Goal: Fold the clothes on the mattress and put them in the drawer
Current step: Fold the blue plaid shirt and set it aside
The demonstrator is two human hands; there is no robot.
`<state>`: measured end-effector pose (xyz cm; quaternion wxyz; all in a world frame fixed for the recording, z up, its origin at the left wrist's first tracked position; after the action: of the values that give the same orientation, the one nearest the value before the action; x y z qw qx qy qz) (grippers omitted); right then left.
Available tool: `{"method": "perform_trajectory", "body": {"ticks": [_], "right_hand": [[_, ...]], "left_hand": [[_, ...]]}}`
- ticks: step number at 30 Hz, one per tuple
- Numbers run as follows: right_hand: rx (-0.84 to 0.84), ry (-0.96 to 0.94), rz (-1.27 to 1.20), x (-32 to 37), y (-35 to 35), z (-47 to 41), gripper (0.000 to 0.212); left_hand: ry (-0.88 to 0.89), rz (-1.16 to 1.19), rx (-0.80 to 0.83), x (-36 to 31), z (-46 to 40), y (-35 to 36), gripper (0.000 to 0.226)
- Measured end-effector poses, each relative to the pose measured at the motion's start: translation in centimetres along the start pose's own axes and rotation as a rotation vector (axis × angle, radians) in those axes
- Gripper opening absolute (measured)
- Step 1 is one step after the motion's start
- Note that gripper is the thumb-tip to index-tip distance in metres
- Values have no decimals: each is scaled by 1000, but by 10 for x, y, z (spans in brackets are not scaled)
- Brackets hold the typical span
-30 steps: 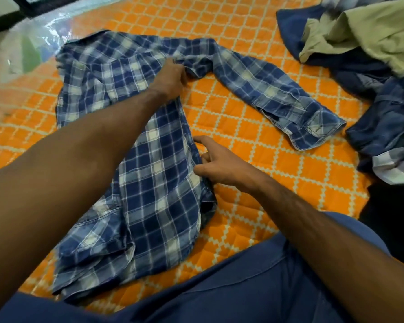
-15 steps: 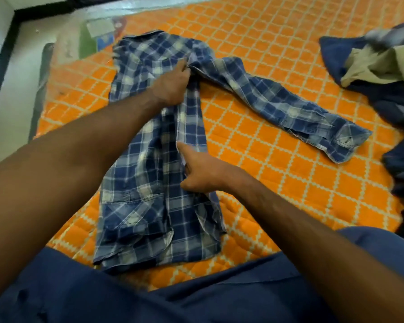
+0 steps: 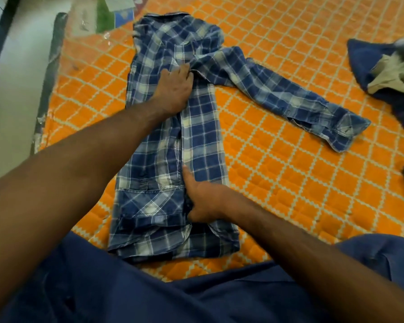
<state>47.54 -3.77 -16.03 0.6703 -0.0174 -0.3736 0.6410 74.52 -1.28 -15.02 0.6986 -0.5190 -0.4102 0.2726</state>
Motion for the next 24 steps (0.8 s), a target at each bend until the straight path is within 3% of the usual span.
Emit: {"method": "perform_trajectory", "body": {"ticks": [5, 8, 10, 12, 14, 17, 21, 24], "right_hand": [[135, -38, -44, -4, 6, 0, 115], [138, -96, -147, -17, -16, 9, 91], [20, -99, -141, -35, -43, 15, 63], [-211, -53, -184, -65, -78, 19, 45], [-494, 51, -205, -106, -112, 26, 46], [-795, 308, -11, -164, -147, 40, 56], [-833, 489, 91, -217, -166, 43, 64], [-855, 517, 126, -237, -169, 41, 46]], "left_hand": [[40, 8, -15, 0, 10, 4, 46], [53, 141, -121, 1, 20, -7, 47], [82, 237, -241, 0, 26, -19, 43], [142, 485, -290, -5, 24, -26, 30], [159, 812, -156, -13, 17, -21, 25], [75, 1070, 27, -24, 5, -12, 53], [-80, 1283, 86, -18, -13, -5, 71], [-130, 1292, 69, -13, -18, 2, 68]]}}
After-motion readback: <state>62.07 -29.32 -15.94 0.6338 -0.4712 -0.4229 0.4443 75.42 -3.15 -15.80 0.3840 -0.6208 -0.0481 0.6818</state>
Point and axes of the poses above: each hand's wrist, its own z-axis away from the middle knuckle, its own y-axis out of the palm, x = y × z, the point moved 7 cm from there along -z, towards the middle knuckle, and after that the axes turned 10 degrees about x, right-handed, at the moved point
